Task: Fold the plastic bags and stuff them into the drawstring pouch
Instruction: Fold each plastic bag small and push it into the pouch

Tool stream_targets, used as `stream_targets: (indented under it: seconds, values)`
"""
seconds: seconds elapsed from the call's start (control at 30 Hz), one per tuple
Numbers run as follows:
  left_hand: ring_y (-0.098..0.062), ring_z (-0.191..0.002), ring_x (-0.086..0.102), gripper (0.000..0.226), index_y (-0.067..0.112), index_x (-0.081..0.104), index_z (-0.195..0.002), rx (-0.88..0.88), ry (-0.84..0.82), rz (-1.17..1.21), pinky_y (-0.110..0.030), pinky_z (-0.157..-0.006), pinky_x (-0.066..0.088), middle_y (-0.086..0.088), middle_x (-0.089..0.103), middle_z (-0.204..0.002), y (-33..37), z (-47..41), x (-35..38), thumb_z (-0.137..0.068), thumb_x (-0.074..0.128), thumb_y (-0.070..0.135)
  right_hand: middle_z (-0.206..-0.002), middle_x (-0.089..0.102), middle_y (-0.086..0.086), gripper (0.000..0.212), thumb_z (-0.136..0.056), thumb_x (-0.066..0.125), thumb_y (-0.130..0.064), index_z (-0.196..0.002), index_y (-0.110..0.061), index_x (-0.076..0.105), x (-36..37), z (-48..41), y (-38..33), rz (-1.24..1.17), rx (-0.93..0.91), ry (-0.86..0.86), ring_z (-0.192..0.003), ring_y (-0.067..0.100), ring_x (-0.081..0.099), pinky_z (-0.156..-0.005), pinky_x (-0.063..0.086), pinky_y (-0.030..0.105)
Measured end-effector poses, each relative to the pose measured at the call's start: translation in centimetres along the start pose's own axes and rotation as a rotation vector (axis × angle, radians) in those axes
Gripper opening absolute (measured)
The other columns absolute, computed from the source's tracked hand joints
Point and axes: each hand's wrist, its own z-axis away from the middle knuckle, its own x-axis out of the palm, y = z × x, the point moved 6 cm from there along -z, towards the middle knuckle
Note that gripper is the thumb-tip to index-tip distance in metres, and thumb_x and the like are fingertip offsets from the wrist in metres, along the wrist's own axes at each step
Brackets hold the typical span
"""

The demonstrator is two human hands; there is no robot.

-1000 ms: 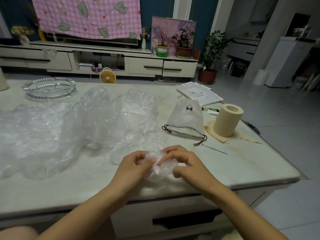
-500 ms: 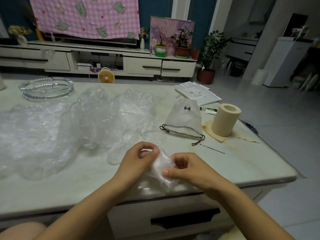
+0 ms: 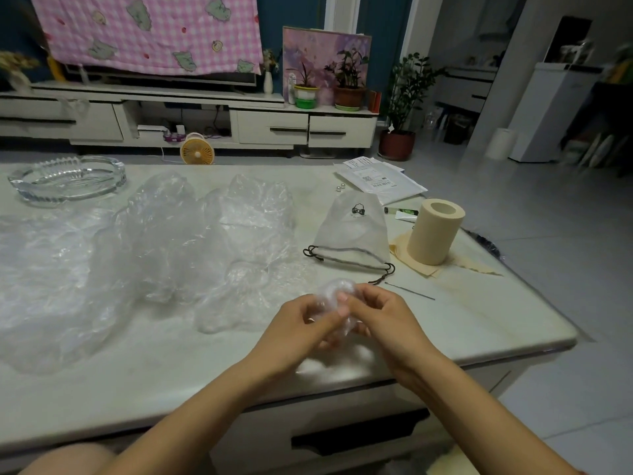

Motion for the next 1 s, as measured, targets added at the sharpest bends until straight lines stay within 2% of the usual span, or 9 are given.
stream_targets:
  seconds: [0.13,0.2,0.37,0.47,0.6,0.7,0.8,0.9,1.0]
  values:
    - [-0.005,-0.048,0.055,0.022,0.008,0.061,-0.075,0.042,0.042,-0.160,-0.016,-0.051,0.044,-0.003,0.061,-0.059,0.1,-1.2,-0.4,-0.090,0.049,-0.002,-0.087,0.068,0.012,0.012,-0.089,0.057,-0.004,-0.096,-0.001,0.067,0.2,0.0,-0.3,-0.130,0.065,-0.085,-0.068,0.011,0.064,-0.063,0.053,0.021]
    - [-0.003,-0.045,0.053,0.025,0.005,0.059,-0.073,0.033,0.056,-0.170,-0.014,-0.048,0.042,-0.002,0.058,-0.056,0.4,-1.9,-0.3,-0.089,0.045,-0.007,-0.090,0.066,0.009,0.013,-0.084,0.062,0.002,-0.093,-0.007,0.063,-0.7,-0.3,-0.4,-0.082,0.049,-0.002,-0.067,0.006,0.062,-0.064,0.053,0.021]
    - [-0.009,-0.044,0.054,0.029,0.010,0.057,-0.069,-0.002,0.015,-0.235,-0.018,-0.046,0.045,-0.005,0.059,-0.056,0.0,-3.2,0.6,-0.092,0.046,-0.004,-0.083,0.065,0.007,0.033,-0.079,0.067,0.005,-0.104,-0.011,0.052,-2.6,-1.4,-0.5,0.044,0.019,0.104,-0.069,0.011,0.060,-0.067,0.049,0.021]
    - [-0.015,-0.053,0.059,0.024,0.009,0.059,-0.075,0.006,-0.059,-0.346,-0.024,-0.054,0.049,-0.006,0.060,-0.062,0.1,-4.1,1.0,-0.095,0.046,0.007,-0.074,0.063,0.005,0.018,-0.081,0.065,0.005,-0.093,-0.008,0.062,-3.1,-2.3,-0.7,0.082,-0.002,0.082,-0.065,0.012,0.057,-0.058,0.046,0.017]
    - [-0.010,-0.083,0.055,0.027,0.014,0.064,-0.093,0.391,0.079,-0.831,-0.013,-0.073,0.039,0.007,0.057,-0.089,2.4,-6.5,-0.1,-0.098,0.044,0.032,-0.076,0.063,0.007,0.010,-0.083,0.062,0.000,-0.080,-0.008,0.066,-5.4,-4.1,0.4,0.040,0.041,0.272,-0.069,0.016,0.055,-0.060,0.043,0.022]
    - [-0.033,-0.097,0.060,0.037,0.012,0.071,-0.086,0.714,0.182,-1.289,-0.035,-0.077,0.047,-0.013,0.064,-0.110,2.9,-8.9,-0.1,-0.088,0.039,0.032,-0.073,0.062,0.000,0.007,-0.082,0.067,-0.008,-0.076,-0.012,0.065,-6.9,-5.0,1.0,0.121,0.012,0.358,-0.067,0.013,0.054,-0.061,0.042,0.022]
    - [-0.038,-0.094,0.063,0.038,0.009,0.071,-0.078,0.750,0.154,-1.546,-0.037,-0.072,0.052,-0.020,0.067,-0.106,1.2,-12.2,0.6,-0.074,0.036,0.023,-0.085,0.065,0.003,0.005,-0.080,0.069,-0.016,-0.080,-0.011,0.070,-7.2,-6.0,1.1,0.311,-0.064,0.399,-0.074,0.015,0.055,-0.068,0.040,0.023]
    - [-0.028,-0.096,0.045,0.041,0.002,0.068,-0.088,0.746,0.145,-1.536,-0.034,-0.077,0.038,-0.015,0.068,-0.098,1.0,-13.4,1.3,-0.069,0.034,0.015,-0.104,0.058,0.006,0.005,-0.078,0.071,-0.016,-0.079,-0.012,0.071,-7.0,-6.5,0.0,0.598,-0.207,0.478,-0.094,0.018,0.053,-0.079,0.035,0.020]
    - [-0.033,-0.089,0.058,0.038,-0.005,0.065,-0.099,0.786,0.111,-1.339,-0.033,-0.067,0.052,-0.020,0.066,-0.103,2.1,-12.3,2.0,-0.081,0.037,0.013,-0.121,0.056,0.012,0.006,-0.075,0.074,-0.012,-0.074,-0.008,0.069,-6.4,-6.4,-2.0,0.780,-0.439,0.594,-0.114,0.030,0.049,-0.093,0.033,0.029]
